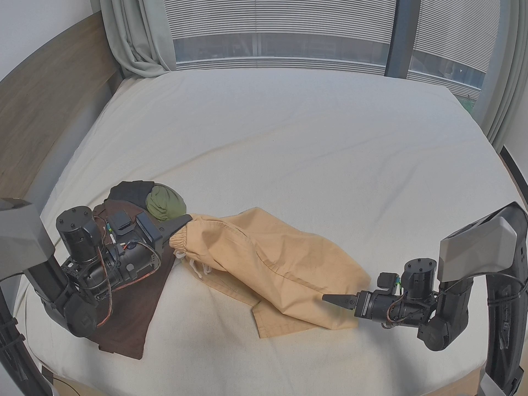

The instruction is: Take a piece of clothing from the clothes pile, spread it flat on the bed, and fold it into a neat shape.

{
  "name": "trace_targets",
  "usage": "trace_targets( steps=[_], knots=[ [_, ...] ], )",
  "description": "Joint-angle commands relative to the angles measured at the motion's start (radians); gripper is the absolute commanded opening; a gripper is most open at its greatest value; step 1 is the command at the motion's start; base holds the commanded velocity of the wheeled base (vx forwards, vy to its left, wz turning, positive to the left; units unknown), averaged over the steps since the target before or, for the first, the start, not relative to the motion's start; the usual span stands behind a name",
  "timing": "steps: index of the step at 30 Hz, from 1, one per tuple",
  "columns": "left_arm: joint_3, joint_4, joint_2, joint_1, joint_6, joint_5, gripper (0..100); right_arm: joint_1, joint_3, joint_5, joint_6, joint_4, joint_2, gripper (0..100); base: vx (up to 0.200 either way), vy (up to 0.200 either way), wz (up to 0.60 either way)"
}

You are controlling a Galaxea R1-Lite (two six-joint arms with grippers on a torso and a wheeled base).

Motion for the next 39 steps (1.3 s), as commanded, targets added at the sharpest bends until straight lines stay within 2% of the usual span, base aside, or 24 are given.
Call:
trace_targets(
  steps=[1, 5, 6, 9, 15, 20, 23, 28, 35, 36, 39],
  knots=[
    [-0.003, -0.001, -0.002, 0.0, 0.0, 0.0, 0, 0.002, -0.006, 0.0, -0.002, 0.001, 0.012, 100, 0.0, 0.0, 0.0],
    [-0.004, -0.001, 0.001, 0.0, 0.0, 0.0, 0, -0.005, -0.02, -0.004, -0.002, -0.001, 0.026, 100, 0.0, 0.0, 0.0],
    [-0.004, -0.001, 0.001, 0.0, 0.0, 0.0, 0, -0.009, -0.025, -0.015, -0.002, -0.001, 0.031, 0, 0.0, 0.0, 0.0],
    [-0.004, -0.001, 0.003, 0.0, 0.0, 0.0, 0, -0.01, -0.029, -0.043, -0.003, -0.001, 0.031, 0, 0.0, 0.0, 0.0],
    [-0.006, -0.001, 0.003, 0.002, -0.002, 0.001, 0, -0.039, -0.014, -0.038, -0.003, 0.003, -0.022, 0, 0.0, 0.0, 0.0],
    [-0.017, -0.001, 0.004, 0.003, -0.002, 0.009, 0, -0.088, 0.052, 0.065, -0.005, 0.004, -0.138, 0, 0.0, 0.0, 0.0],
    [-0.018, -0.001, 0.007, 0.006, -0.002, 0.009, 0, -0.107, 0.073, 0.104, -0.008, 0.004, -0.16, 0, 0.0, 0.0, 0.0],
    [-0.021, -0.002, 0.018, 0.011, -0.002, 0.011, 0, -0.121, 0.095, 0.137, -0.013, 0.004, -0.15, 0, 0.0, 0.0, 0.0],
    [-0.027, -0.002, 0.02, 0.011, -0.004, 0.011, 0, -0.117, 0.09, 0.138, -0.014, 0.004, -0.138, 0, 0.0, 0.0, 0.0],
    [-0.027, -0.002, 0.02, 0.011, -0.002, 0.011, 0, -0.116, 0.09, 0.138, -0.016, 0.004, -0.124, 100, 0.0, 0.0, 0.0],
    [-0.027, -0.002, 0.018, 0.011, -0.004, 0.009, 0, -0.11, 0.083, 0.135, -0.016, 0.004, -0.1, 100, 0.0, 0.0, 0.0]
  ],
)
